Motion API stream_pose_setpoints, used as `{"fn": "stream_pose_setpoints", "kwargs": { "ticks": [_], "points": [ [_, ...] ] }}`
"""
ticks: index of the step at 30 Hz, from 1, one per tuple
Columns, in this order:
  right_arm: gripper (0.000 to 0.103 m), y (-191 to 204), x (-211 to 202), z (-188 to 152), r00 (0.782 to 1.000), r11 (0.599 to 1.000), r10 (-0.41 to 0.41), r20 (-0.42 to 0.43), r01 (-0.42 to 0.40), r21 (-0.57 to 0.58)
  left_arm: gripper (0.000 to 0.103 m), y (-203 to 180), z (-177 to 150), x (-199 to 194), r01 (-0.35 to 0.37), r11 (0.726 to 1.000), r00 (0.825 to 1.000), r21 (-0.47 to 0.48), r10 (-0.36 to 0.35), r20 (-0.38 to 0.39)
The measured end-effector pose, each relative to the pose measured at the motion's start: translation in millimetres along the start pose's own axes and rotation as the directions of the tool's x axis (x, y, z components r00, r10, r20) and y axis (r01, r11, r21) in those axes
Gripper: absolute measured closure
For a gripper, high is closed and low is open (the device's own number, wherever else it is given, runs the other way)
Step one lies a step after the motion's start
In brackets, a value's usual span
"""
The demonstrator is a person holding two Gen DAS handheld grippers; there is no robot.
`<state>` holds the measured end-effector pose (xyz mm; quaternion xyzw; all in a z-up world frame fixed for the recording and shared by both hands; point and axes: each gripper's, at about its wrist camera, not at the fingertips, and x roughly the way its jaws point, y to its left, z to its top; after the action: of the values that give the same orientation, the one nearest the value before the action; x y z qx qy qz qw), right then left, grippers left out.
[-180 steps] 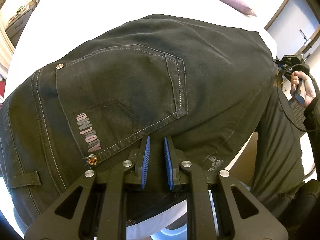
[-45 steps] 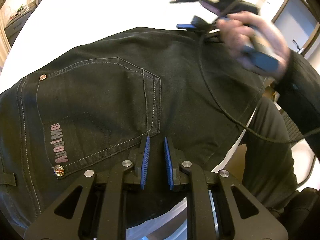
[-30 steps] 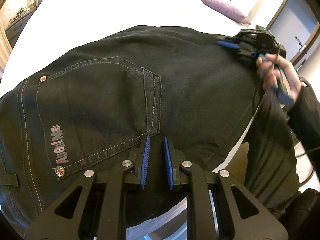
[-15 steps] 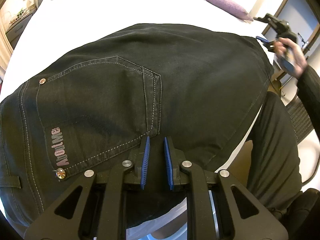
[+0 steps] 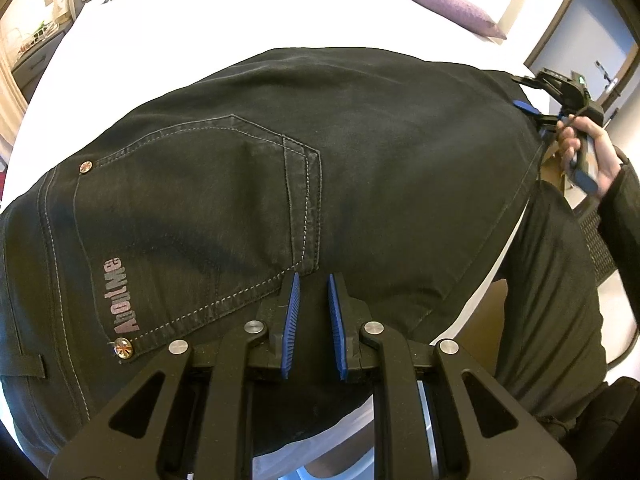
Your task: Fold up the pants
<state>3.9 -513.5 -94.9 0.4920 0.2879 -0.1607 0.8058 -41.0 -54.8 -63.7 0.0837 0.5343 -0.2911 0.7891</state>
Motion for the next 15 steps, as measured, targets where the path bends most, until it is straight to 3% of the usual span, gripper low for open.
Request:
{"fn": "stream_pose_setpoints", "kwargs": {
  "ticks": [2, 3, 5, 8, 9, 15],
  "points": [
    [0.041, -13.7, -24.8, 21.9, 0.995, 0.996, -0.085, 0.045, 0.084, 0.02, 0.088, 0.2, -0.3, -0.1, -0.001, 1.0, 1.0, 0.0, 0.001, 0.002],
    [0.031, -13.5, -40.3, 22.4, 0.993, 0.995, -0.094, 0.064, 0.093, 0.024, 0.088, 0.3, -0.5, 0.1, -0.001, 1.0, 1.0, 0.001, 0.001, 0.003],
    [0.023, -17.0, -64.5, 14.9, 0.994, 0.996, -0.089, 0.059, 0.087, 0.035, 0.088, 0.8, 0.0, 0.0, 0.001, 1.0, 1.0, 0.001, -0.001, 0.005],
    [0.022, -27.1, -85.7, -12.0, 0.995, 0.993, -0.097, 0.016, 0.096, 0.076, 0.088, 1.1, 0.2, -1.2, 0.0, 1.0, 1.0, 0.005, 0.0, 0.004],
    [0.022, -48.6, -99.7, -12.7, 0.995, 0.989, -0.103, 0.008, 0.101, 0.111, 0.088, 1.2, 0.1, -1.3, 0.0, 1.0, 1.0, 0.005, 0.0, 0.005],
    [0.022, -68.3, -84.5, -41.9, 0.991, 0.951, -0.133, -0.022, 0.133, 0.278, 0.088, 0.4, 0.6, -1.0, -0.001, 1.0, 1.0, 0.012, 0.001, 0.007]
  ]
}}
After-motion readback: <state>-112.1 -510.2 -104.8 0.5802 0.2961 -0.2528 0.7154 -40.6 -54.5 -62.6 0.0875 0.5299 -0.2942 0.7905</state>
